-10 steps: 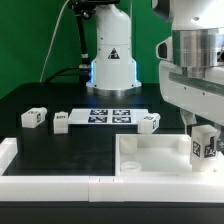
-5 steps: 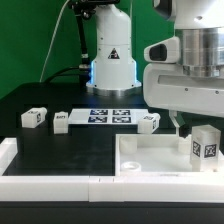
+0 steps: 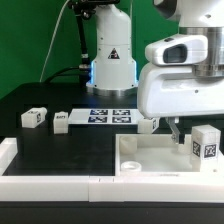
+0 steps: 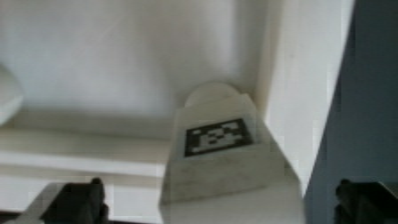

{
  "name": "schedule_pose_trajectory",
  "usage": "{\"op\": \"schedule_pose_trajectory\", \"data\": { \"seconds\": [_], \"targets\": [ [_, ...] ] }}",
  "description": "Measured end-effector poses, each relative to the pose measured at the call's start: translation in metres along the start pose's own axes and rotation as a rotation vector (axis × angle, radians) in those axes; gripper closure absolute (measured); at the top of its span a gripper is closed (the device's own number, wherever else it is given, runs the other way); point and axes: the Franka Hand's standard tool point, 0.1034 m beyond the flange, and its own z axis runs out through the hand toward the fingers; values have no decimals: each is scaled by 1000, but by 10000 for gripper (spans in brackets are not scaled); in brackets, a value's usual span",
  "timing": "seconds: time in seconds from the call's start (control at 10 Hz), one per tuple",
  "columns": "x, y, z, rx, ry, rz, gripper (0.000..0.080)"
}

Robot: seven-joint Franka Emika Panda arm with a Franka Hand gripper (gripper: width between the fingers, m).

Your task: Assemble one leg

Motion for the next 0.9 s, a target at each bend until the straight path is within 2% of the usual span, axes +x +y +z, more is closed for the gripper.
{"op": "schedule_pose_trajectory", "data": {
  "seconds": [0.2, 0.3, 0.4, 0.5, 0.6, 0.8, 0.9],
  "targets": [
    [0, 2, 0, -5, -2, -164, 150],
    [0, 4, 0, -5, -2, -161, 240],
    [0, 4, 0, -5, -2, -161, 240],
    [0, 4, 0, -5, -2, -161, 426],
    [0, 4, 0, -5, -2, -161, 509],
    [0, 3, 0, -3, -1, -119, 509],
    [-1, 1, 1, 7, 0, 31, 509]
  ]
}}
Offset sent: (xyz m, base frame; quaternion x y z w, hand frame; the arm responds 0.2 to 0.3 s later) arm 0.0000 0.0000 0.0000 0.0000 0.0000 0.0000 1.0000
